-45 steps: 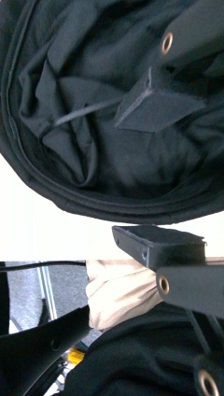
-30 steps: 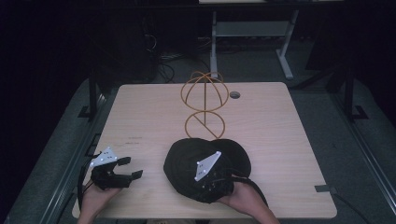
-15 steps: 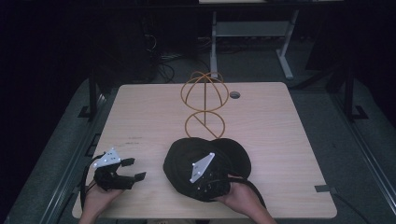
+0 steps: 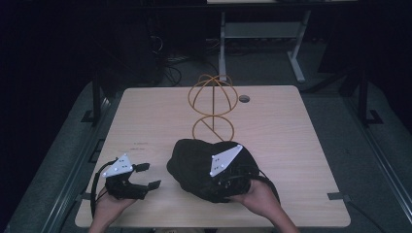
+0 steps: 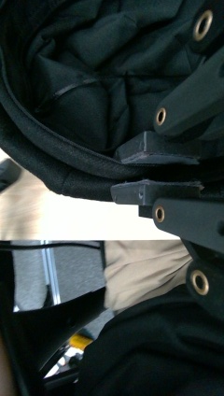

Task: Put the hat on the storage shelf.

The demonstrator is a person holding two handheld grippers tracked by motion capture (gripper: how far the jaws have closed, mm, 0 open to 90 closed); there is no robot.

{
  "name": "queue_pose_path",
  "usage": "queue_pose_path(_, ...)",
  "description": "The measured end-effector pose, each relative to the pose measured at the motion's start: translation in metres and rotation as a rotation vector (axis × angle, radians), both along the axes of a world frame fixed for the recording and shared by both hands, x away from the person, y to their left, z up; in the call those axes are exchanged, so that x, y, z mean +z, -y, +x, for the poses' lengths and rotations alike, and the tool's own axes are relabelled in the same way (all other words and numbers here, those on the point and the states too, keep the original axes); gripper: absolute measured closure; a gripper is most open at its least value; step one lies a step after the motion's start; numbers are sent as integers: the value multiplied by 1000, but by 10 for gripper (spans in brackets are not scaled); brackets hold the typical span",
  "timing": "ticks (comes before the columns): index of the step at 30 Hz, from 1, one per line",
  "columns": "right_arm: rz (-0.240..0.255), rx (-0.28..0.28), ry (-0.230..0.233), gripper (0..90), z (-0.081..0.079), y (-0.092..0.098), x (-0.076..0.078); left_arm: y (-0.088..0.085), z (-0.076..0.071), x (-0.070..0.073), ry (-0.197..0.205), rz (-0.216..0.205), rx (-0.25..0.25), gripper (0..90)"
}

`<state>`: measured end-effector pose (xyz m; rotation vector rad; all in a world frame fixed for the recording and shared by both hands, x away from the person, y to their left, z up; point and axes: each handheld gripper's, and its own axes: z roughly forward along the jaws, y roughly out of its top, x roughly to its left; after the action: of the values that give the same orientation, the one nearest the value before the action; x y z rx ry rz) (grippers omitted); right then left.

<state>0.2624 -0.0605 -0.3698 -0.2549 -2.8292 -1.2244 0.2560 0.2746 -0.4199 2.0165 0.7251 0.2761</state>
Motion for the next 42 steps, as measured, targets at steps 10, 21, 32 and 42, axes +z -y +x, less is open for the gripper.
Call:
queue_pose_path(10, 62, 14, -5, 815, 1, 7, 23, 20, 4, 17, 41, -48, -63, 195)
queue_pose_path(21, 106, 59, 4, 816, 2, 12, 46, 38, 24, 35, 73, -86, -98, 248)
queue_pose_path(32, 169, 76, 5, 820, 6, 19, 53, 43, 38, 42, 73, -174, -172, 827)
queue_pose_path(42, 238, 35, -21, 813, 13, 39, 47, 45, 40, 67, 119, -137, -171, 867)
